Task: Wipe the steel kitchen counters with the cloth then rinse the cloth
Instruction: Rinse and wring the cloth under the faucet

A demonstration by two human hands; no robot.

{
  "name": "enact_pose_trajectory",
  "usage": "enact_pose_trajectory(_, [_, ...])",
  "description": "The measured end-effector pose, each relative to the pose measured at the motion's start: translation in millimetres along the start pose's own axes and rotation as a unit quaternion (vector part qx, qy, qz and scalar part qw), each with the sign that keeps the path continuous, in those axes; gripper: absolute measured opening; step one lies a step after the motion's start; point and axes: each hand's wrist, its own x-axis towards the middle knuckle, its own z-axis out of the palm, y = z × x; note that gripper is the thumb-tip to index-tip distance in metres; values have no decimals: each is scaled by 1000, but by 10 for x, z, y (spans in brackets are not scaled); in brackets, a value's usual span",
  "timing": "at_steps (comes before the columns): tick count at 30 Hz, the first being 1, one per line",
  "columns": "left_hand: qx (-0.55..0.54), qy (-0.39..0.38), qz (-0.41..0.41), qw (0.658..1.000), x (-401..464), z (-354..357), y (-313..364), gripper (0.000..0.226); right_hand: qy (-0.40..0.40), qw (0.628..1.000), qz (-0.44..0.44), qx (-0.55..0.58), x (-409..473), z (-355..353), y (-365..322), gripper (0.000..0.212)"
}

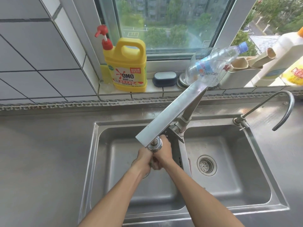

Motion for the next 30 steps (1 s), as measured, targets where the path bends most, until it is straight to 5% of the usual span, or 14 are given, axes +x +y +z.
enact_pose_trajectory(8, [-3, 43, -10, 999, 107, -128, 116, 47, 4, 996, 52, 76, -286, 244, 78, 18])
enact_pose_trajectory(15, [47, -51, 8, 998, -46, -44, 33, 34, 46, 997, 52, 22, 20, 34, 111, 15])
enact_pose_trajectory(21, [-40, -15, 27, 999, 20, -145, 149, 47, -4, 997, 9, 78, -226, 175, 36, 8])
enact_pose_trajectory(26, [96, -80, 53, 991, -155, -193, -1, 24, -15, 998, 31, 50, 68, -36, 157, 5])
enact_pose_trajectory(30, [204, -17, 116, 972, -121, -440, -30, 34, -82, 983, 45, 159, -14, -63, 249, 3])
